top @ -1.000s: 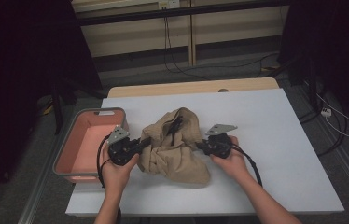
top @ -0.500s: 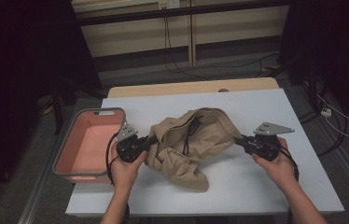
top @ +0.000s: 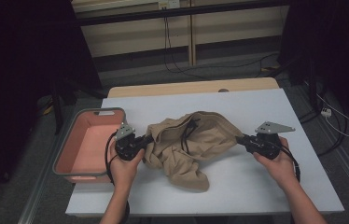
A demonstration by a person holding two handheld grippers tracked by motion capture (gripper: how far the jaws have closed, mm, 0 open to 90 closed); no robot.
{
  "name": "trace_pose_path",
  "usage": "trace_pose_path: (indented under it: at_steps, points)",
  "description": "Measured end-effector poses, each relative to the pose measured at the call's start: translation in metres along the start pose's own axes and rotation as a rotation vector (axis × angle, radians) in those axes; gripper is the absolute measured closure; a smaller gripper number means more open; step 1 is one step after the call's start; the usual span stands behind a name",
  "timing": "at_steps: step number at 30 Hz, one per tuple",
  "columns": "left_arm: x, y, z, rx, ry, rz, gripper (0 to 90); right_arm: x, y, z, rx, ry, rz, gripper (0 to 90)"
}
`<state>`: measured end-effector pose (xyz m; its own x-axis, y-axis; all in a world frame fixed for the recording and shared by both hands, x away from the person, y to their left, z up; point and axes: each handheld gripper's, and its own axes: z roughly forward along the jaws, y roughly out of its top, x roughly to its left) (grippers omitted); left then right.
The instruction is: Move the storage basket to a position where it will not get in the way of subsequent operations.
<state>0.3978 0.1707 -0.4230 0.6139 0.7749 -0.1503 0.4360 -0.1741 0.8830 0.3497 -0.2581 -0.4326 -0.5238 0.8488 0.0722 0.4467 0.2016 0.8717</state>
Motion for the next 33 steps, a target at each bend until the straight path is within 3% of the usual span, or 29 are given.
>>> trace_pose_path:
  at_steps: [3, 6, 9, 13, 17, 25, 28, 33]
  points:
    - [-0.005, -0.001, 0.006, 0.021, 0.003, 0.028, 85.8, -0.002, -0.002, 0.002, 0.029, -0.019, -0.015, 80.0]
    - [-0.007, -0.002, 0.014, 0.032, -0.012, 0.026, 85.8, -0.008, -0.003, -0.001, 0.036, -0.059, -0.020, 80.4]
    - [-0.009, -0.005, 0.023, 0.046, -0.043, 0.010, 85.8, -0.022, -0.005, -0.009, 0.029, -0.098, 0.013, 80.7]
    - [-0.016, -0.006, 0.037, 0.064, -0.067, 0.019, 85.8, -0.038, -0.010, -0.021, 0.025, -0.131, 0.033, 80.7]
    - [-0.016, -0.007, 0.043, 0.067, -0.060, 0.013, 85.3, -0.039, -0.016, -0.018, 0.045, -0.124, 0.027, 80.2]
    - [-0.012, -0.004, 0.037, 0.065, -0.064, -0.018, 83.3, -0.031, -0.017, -0.005, 0.058, -0.108, -0.001, 77.5]
    - [-0.014, -0.001, 0.034, 0.054, -0.067, -0.029, 77.3, -0.030, -0.017, -0.005, 0.051, -0.098, 0.003, 77.3]
    - [-0.017, 0.007, 0.023, 0.036, -0.068, -0.018, 56.2, -0.028, -0.016, -0.004, 0.048, -0.095, 0.000, 76.7]
